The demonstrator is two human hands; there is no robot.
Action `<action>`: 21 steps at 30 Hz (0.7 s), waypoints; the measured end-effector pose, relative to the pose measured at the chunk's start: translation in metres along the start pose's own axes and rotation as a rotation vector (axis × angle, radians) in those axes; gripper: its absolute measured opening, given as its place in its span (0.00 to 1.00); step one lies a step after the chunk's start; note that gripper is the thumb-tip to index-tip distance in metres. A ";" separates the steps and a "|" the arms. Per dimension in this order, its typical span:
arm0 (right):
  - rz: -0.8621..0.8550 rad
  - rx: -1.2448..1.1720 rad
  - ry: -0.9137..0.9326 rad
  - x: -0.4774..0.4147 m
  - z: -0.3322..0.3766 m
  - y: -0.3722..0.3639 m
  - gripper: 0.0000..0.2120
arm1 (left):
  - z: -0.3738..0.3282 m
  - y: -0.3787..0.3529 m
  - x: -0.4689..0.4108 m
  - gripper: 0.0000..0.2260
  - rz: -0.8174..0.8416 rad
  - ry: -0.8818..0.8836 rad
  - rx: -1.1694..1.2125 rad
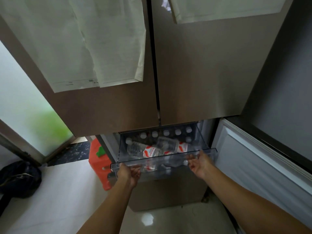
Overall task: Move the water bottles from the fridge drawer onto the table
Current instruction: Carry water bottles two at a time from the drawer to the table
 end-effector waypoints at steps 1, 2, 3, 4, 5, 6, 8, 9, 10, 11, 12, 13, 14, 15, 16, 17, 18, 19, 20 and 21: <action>0.002 0.003 -0.008 0.004 -0.002 0.004 0.12 | 0.004 0.003 0.004 0.24 -0.016 -0.002 -0.004; 0.008 0.003 -0.012 0.006 -0.003 0.009 0.13 | 0.008 0.007 0.010 0.23 -0.034 -0.004 -0.003; 0.014 0.001 -0.018 0.011 -0.003 0.013 0.13 | 0.012 0.010 0.015 0.21 -0.054 -0.011 0.001; 0.019 0.004 -0.022 0.015 -0.004 0.017 0.12 | 0.017 0.012 0.022 0.20 -0.069 -0.016 0.009; 0.022 0.006 -0.032 0.021 -0.003 0.021 0.13 | 0.021 0.015 0.029 0.19 -0.077 -0.022 0.011; 0.024 0.010 -0.041 0.025 -0.003 0.026 0.13 | 0.026 0.015 0.038 0.18 -0.079 -0.025 0.014; 0.029 0.017 -0.063 0.031 -0.003 0.034 0.12 | 0.035 0.015 0.051 0.16 -0.081 -0.034 0.012; 0.031 0.015 -0.075 0.035 -0.004 0.038 0.13 | 0.039 0.016 0.057 0.16 -0.087 -0.040 0.006; 0.036 0.018 -0.086 0.037 -0.006 0.041 0.13 | 0.042 0.017 0.063 0.17 -0.093 -0.043 -0.002; 0.047 0.024 -0.095 0.038 -0.007 0.044 0.12 | 0.045 0.018 0.066 0.17 -0.094 -0.045 -0.013; 0.061 0.035 -0.099 0.039 -0.008 0.048 0.12 | 0.048 0.019 0.069 0.18 -0.087 -0.041 -0.018; 0.078 0.043 -0.100 0.041 -0.008 0.050 0.11 | 0.050 0.020 0.070 0.19 -0.077 -0.037 -0.019; 0.091 0.051 -0.099 0.042 -0.007 0.053 0.10 | 0.052 0.020 0.072 0.20 -0.066 -0.028 -0.014; 0.102 0.070 -0.101 0.042 -0.006 0.054 0.10 | 0.054 0.021 0.072 0.20 -0.056 -0.021 -0.010; 0.116 0.113 -0.109 0.041 -0.005 0.056 0.10 | 0.054 0.021 0.073 0.19 -0.053 -0.016 -0.005; 0.146 0.186 -0.128 0.043 -0.004 0.057 0.11 | 0.054 0.022 0.072 0.19 -0.060 -0.013 -0.002; 0.200 0.301 -0.160 0.046 -0.004 0.058 0.13 | 0.054 0.022 0.073 0.18 -0.066 -0.005 -0.004; 0.288 0.452 -0.196 0.052 -0.005 0.056 0.16 | 0.054 0.023 0.073 0.18 -0.066 0.000 -0.016; 0.398 0.618 -0.212 0.060 -0.006 0.051 0.18 | 0.054 0.023 0.076 0.18 -0.062 0.004 -0.041; 0.505 0.767 -0.198 0.069 -0.006 0.042 0.18 | 0.053 0.024 0.078 0.18 -0.055 0.004 -0.084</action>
Point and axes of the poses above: each hand's wrist, its own x-axis away from the middle knuckle, its own y-axis out of the back of the hand, z = x × y, the point moved 4 cm from there along -x, towards the middle knuckle, and after that the axes turned 6 degrees about y, right-handed, at the moved point
